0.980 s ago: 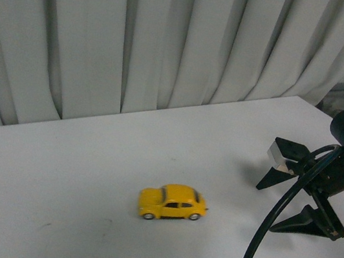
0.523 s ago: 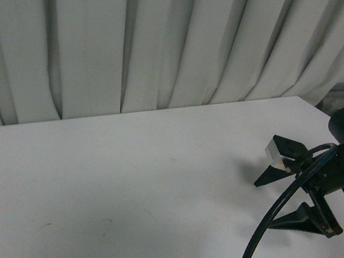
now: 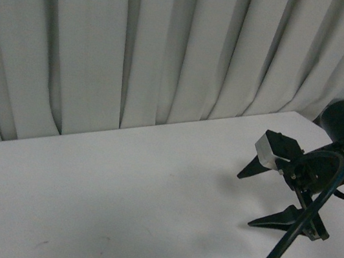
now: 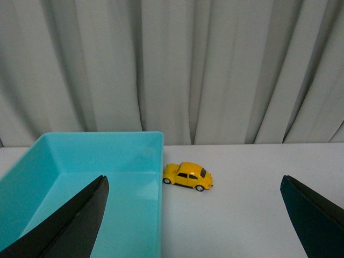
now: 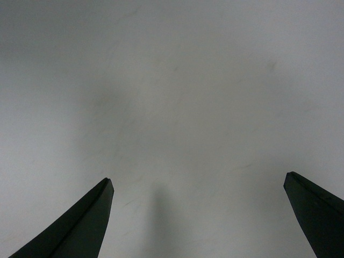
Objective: Wind up and store yellow beetle toy
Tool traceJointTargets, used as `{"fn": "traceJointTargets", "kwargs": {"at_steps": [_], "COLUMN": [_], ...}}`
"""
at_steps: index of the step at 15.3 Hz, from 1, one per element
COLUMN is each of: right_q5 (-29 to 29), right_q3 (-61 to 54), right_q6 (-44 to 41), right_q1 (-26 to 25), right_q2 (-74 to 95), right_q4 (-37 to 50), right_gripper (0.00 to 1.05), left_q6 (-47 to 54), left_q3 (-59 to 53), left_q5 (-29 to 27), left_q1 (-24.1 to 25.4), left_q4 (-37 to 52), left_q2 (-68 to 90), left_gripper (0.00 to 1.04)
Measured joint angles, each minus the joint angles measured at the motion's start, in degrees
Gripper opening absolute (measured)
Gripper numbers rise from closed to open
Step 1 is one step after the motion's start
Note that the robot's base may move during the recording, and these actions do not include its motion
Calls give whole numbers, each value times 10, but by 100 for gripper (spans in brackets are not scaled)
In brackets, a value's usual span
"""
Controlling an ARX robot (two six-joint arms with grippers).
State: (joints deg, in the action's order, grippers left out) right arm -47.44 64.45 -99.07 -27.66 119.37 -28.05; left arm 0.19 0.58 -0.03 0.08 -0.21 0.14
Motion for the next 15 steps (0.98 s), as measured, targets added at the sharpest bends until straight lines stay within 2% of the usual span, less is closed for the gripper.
{"fn": "traceJointTargets", "kwargs": {"at_steps": [1, 2, 3, 4, 5, 6, 8, 9, 11, 12, 15], "right_q5": [-9, 12, 111, 204, 259, 315, 378, 408, 461, 462, 473], "right_q3": [-4, -46, -123, -239, -324, -391, -430, -465, -549, -588, -615], "right_q6": [0, 49, 152, 310, 444, 618, 789, 866, 934, 950, 977], "right_q1": [4, 14, 35, 69, 103, 143, 184, 212, 271, 281, 279], "right_q2": [-13, -28, -51, -87, -130, -219, -339, -392, -448, -485, -674], "right_q4": [10, 155, 360, 551, 670, 819, 950, 956, 894, 854, 779], "right_gripper": [98, 94, 85, 75, 66, 53, 37, 28, 12, 3, 2], "left_q6": [0, 0, 0, 0, 0, 0, 0, 0, 0, 0, 0], "left_q3": [0, 0, 0, 0, 0, 0, 0, 0, 0, 0, 0], "left_q5": [0, 0, 0, -1, 1, 0, 0, 0, 0, 2, 0], "left_q1": [0, 0, 0, -1, 0, -1, -1, -1, -1, -1, -1], "left_q4": [0, 0, 0, 0, -1, 0, 0, 0, 0, 0, 0], "left_q2": [0, 0, 0, 0, 0, 0, 0, 0, 0, 0, 0], "left_gripper": [98, 98, 98, 98, 98, 98, 98, 98, 98, 98, 98]}}
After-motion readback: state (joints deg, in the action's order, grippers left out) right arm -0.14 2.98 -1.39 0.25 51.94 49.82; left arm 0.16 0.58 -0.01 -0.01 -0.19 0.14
